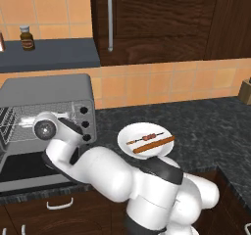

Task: Pick up the kebab skewer and baguette bread, and place them inside the toaster oven. Close the toaster oven door and start by setting the timer.

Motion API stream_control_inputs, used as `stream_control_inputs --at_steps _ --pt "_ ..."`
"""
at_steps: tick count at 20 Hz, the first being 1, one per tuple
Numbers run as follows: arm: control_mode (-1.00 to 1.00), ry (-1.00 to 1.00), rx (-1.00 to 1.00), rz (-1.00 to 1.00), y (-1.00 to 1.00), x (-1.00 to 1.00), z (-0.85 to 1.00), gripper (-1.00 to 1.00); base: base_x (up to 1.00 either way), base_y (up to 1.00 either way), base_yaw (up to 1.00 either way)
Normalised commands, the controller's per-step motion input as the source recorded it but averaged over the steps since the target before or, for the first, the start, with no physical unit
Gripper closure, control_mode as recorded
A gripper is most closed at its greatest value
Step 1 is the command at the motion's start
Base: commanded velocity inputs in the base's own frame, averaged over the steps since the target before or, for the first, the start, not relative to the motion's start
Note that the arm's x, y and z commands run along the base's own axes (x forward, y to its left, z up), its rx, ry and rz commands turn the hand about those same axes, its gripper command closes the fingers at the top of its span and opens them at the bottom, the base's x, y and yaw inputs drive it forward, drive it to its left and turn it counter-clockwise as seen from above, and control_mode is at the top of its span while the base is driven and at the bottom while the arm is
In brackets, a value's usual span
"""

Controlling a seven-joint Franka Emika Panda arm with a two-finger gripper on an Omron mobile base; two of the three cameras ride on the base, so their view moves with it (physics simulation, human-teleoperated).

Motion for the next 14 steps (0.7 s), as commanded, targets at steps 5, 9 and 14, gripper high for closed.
stream_control_inputs --at_steps 5,9,14 --pt "-1.00 0.00 0.00 0.00 -0.01 0.23 -0.17 -1.00 0.00 0.00 0.00" --pt "-1.00 0.00 0.00 0.00 0.00 0.17 -0.10 -1.00 0.00 0.00 0.00" --pt "-1.00 0.01 0.00 0.00 0.00 0.24 -0.01 -1.00 0.00 0.00 0.00"
